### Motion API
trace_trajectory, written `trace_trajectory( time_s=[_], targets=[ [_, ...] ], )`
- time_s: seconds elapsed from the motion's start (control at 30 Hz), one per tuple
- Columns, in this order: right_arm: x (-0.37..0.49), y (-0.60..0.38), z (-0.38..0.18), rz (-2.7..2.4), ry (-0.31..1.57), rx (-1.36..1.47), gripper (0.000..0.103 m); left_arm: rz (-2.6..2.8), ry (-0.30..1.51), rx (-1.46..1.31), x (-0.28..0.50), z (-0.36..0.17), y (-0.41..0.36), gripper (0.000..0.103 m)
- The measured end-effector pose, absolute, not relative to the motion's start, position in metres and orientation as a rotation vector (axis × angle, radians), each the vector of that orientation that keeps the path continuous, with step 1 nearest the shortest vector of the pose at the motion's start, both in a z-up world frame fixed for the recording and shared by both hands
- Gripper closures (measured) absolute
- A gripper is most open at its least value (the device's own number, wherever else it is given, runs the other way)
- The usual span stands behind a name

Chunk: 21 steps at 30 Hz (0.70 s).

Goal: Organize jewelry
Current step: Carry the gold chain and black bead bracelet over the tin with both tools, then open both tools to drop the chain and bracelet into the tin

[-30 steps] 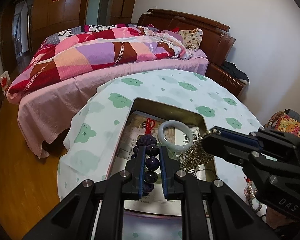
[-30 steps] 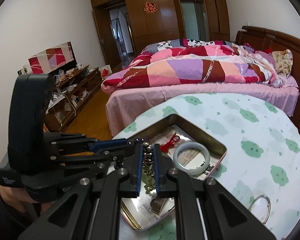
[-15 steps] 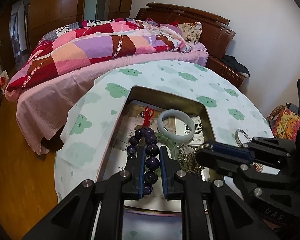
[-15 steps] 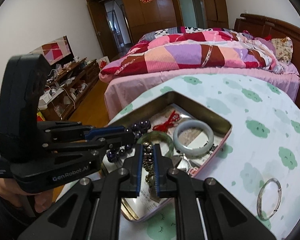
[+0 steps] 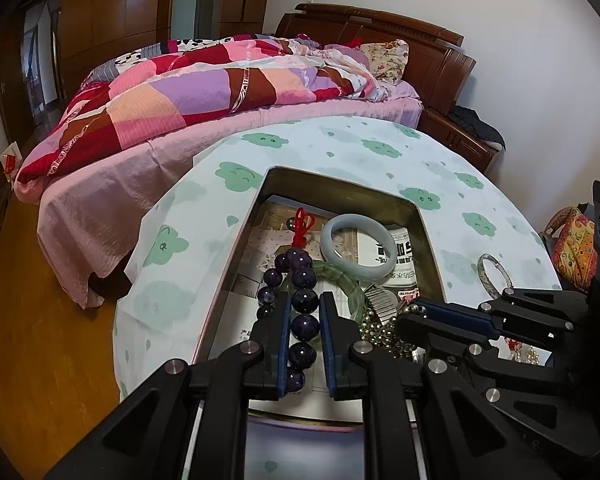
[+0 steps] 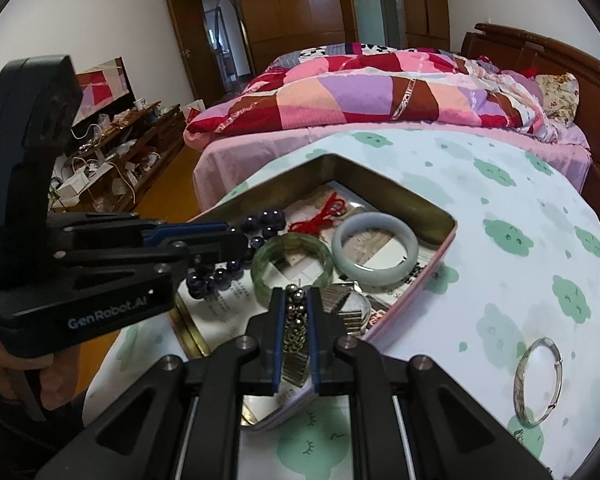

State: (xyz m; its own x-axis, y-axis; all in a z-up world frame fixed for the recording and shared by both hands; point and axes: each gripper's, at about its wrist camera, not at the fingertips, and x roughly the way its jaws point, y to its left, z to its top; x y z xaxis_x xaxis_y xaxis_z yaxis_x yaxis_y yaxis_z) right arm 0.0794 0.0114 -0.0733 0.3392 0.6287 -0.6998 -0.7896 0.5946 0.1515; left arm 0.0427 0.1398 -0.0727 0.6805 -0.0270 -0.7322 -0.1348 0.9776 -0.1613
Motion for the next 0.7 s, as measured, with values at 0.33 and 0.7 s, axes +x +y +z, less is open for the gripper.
trace_trajectory(
  time_s=[0.33,0.7],
  targets=[
    [0.076,0.013,-0.076,0.936,0.802,-0.234,0.09,0.064,0.835,-0.206,0.044,-0.077,0.136,0.089],
    [0.075,0.011,-0.078,0.941,0.801,-0.21,0.081,0.061,0.812,-0.226,0.038,-0.065,0.136,0.063]
  ],
)
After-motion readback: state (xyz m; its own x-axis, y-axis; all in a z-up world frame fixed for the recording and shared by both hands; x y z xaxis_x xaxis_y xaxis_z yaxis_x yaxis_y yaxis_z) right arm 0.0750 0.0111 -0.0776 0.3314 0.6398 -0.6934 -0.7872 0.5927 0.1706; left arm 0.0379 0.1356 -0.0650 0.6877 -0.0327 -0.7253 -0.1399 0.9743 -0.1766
